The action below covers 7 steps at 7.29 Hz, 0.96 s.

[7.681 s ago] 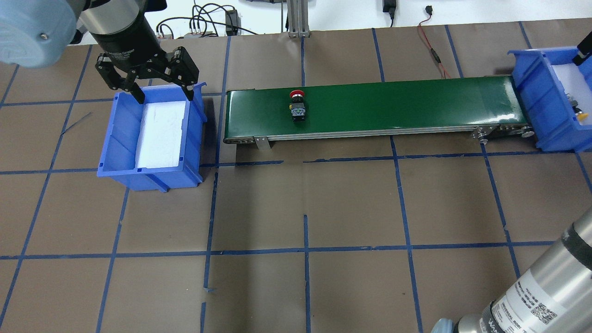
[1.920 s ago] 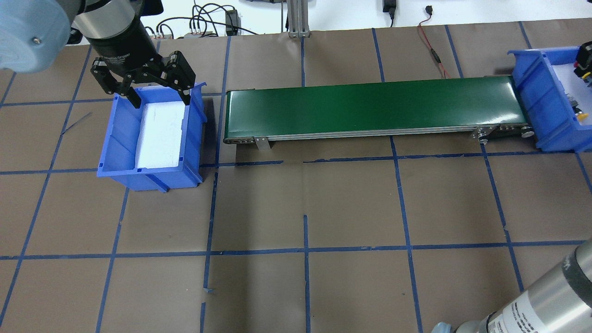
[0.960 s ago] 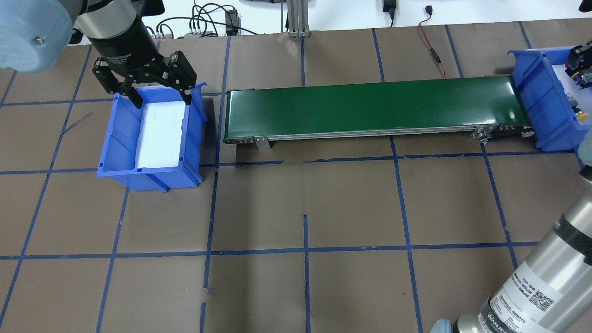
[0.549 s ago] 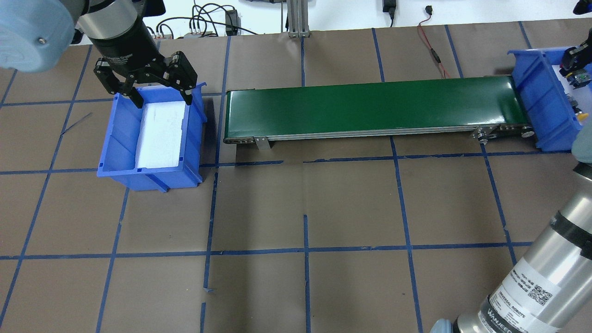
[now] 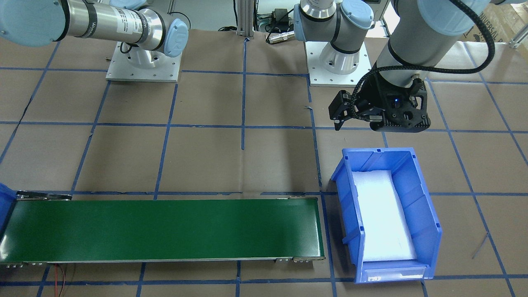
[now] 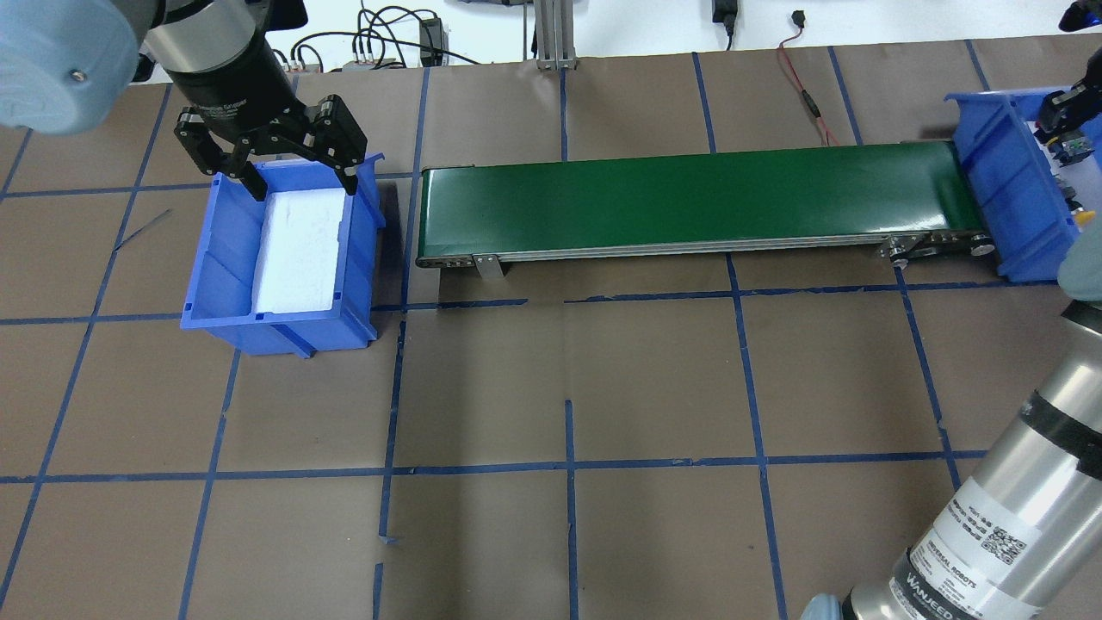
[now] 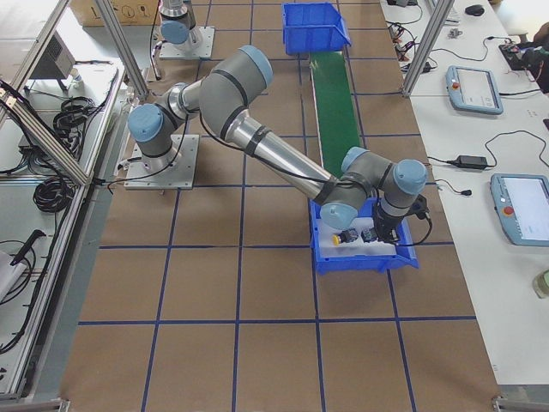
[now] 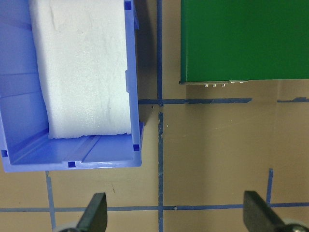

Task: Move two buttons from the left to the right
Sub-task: 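Lower the red button into the far bin and open the right gripper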

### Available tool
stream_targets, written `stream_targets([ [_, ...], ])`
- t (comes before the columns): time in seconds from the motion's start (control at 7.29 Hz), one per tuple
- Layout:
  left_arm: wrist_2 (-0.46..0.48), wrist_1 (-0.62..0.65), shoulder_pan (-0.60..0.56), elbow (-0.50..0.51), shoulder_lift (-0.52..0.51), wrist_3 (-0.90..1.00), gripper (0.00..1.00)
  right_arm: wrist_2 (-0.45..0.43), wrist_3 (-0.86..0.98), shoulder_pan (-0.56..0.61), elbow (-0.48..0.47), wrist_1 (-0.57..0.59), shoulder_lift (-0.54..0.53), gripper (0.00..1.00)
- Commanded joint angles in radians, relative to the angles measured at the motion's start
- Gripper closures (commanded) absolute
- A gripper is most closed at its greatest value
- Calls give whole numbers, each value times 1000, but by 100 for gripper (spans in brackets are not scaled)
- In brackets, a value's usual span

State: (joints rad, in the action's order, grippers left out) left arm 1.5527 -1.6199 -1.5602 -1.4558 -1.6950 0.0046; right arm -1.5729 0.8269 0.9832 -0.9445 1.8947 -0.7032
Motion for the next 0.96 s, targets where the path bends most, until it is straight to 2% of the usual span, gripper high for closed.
stream_targets([
  [0.0, 1, 0, 0, 0, 0, 0, 0, 1, 0, 0, 16, 7, 19, 53],
  [0.27, 1, 0, 0, 0, -2, 0, 0, 10, 0, -1, 67, -9, 50, 49],
  [0.69, 3, 0, 0, 0, 0, 0, 0, 10, 0, 2, 69, -34, 31, 46],
  [0.82, 1, 0, 0, 0, 0, 0, 0, 16, 4, 17, 69, -57, -5, 40],
])
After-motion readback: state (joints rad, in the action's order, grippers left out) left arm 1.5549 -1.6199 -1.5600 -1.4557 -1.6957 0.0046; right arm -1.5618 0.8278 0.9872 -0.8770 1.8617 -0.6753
